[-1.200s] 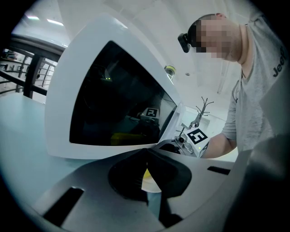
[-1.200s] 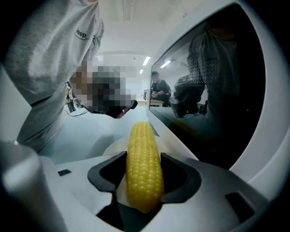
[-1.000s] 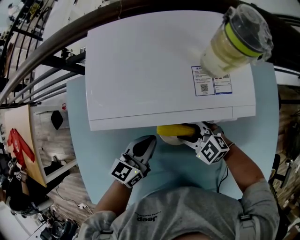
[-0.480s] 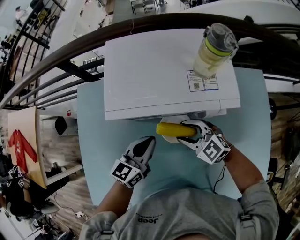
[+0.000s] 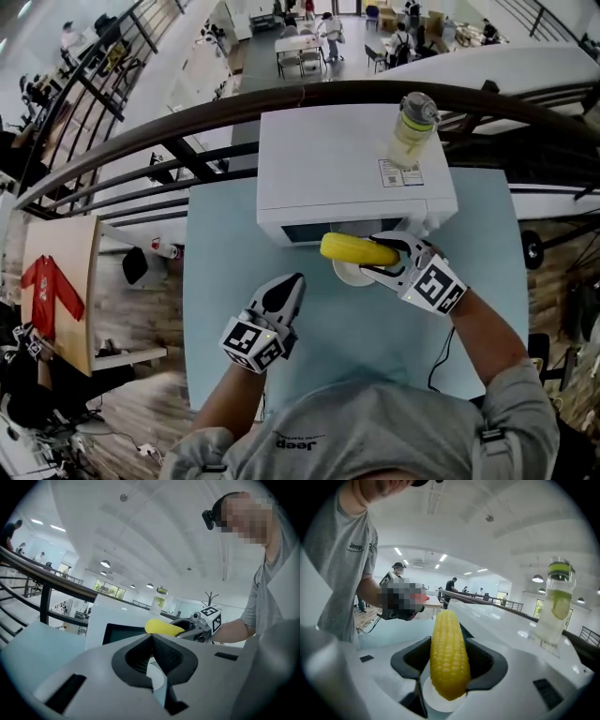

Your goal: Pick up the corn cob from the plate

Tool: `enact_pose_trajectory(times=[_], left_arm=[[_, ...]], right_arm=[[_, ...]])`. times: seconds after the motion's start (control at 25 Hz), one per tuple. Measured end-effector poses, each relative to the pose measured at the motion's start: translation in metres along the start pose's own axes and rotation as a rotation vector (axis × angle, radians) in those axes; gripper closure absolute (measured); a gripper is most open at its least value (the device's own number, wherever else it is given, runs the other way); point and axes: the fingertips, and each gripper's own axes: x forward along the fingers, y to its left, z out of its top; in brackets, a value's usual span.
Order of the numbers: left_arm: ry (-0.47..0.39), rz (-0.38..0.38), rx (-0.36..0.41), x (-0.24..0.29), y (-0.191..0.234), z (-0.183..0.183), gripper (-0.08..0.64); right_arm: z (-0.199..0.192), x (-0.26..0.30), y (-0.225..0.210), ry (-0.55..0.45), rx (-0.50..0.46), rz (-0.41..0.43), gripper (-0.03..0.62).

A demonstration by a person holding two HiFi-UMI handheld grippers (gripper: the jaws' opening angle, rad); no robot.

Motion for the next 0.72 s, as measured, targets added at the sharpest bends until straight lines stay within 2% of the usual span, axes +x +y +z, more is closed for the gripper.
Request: enact_pose_trajectory(times=[0.2, 0.52, 0.72], left_arm=[[-0.036, -0.007, 0.025, -0.035, 0.001, 0.031, 0.541], [-0.031, -0.120, 0.044, -0.076, -0.034, 0.054, 0.541], [-0.075, -0.073, 0.054, -0.089, -0.075, 0.057, 0.541]], right_arm=[[0.033, -0.018, -0.002, 0.000, 0.020, -0.085, 0.353], [0.058, -0.071, 0.026, 0.009, 0.060, -0.255, 0.353], [0.063, -0.120, 0.051, -0.014, 0.041, -0.268, 0.353]])
